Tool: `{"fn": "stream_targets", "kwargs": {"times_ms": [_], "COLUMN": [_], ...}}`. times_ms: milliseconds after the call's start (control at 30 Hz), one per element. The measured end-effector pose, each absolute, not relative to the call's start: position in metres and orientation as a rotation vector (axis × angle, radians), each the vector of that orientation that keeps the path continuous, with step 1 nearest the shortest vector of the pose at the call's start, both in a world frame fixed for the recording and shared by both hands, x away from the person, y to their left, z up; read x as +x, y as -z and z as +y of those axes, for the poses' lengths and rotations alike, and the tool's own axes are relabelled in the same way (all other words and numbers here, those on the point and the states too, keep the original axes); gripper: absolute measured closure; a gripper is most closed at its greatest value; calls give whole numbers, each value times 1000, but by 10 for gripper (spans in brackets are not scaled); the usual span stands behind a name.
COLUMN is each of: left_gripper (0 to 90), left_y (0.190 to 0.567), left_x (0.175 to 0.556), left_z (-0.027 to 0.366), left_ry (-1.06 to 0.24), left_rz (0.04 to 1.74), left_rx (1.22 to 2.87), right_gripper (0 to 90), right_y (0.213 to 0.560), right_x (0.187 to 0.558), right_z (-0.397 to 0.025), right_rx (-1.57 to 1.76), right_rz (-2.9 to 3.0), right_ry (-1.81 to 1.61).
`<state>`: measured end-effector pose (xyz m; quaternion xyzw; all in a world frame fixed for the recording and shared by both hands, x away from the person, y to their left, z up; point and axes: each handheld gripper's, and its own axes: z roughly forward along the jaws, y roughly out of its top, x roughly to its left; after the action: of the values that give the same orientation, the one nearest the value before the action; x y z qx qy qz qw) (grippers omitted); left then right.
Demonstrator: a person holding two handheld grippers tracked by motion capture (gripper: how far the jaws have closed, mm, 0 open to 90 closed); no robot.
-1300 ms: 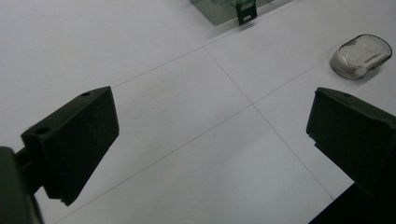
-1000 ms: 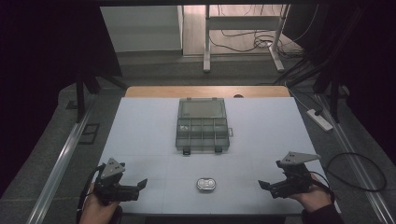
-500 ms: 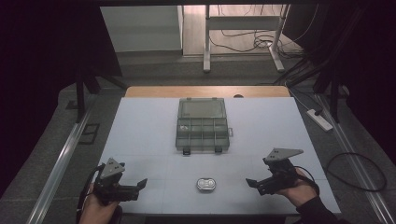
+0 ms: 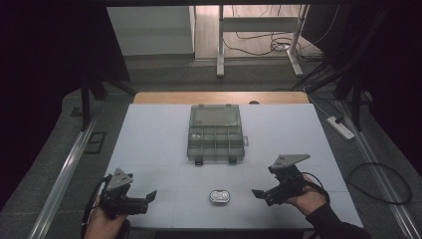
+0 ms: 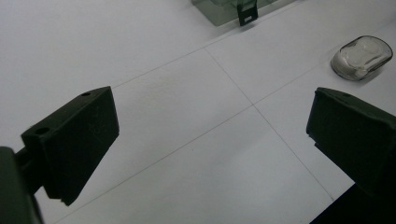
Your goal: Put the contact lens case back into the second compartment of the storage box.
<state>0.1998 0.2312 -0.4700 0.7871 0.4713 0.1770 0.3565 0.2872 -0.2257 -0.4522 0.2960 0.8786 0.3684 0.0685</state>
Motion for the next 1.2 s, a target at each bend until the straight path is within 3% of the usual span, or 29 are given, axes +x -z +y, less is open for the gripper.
{"fn": "stream_targets", "kwargs": {"times_ms": [1200], "left_gripper": [24], "left_y": [470], "left_x": [200], "left_z": [231], "left_ry": [-457], "left_rz": [1216], "left_rx": [2033], "right_gripper": [0], "right_y": [466], "right_x": [304], "right_z": [-160], "right_rx": [755], "right_rz": [2753], "right_ry": [-1038]}}
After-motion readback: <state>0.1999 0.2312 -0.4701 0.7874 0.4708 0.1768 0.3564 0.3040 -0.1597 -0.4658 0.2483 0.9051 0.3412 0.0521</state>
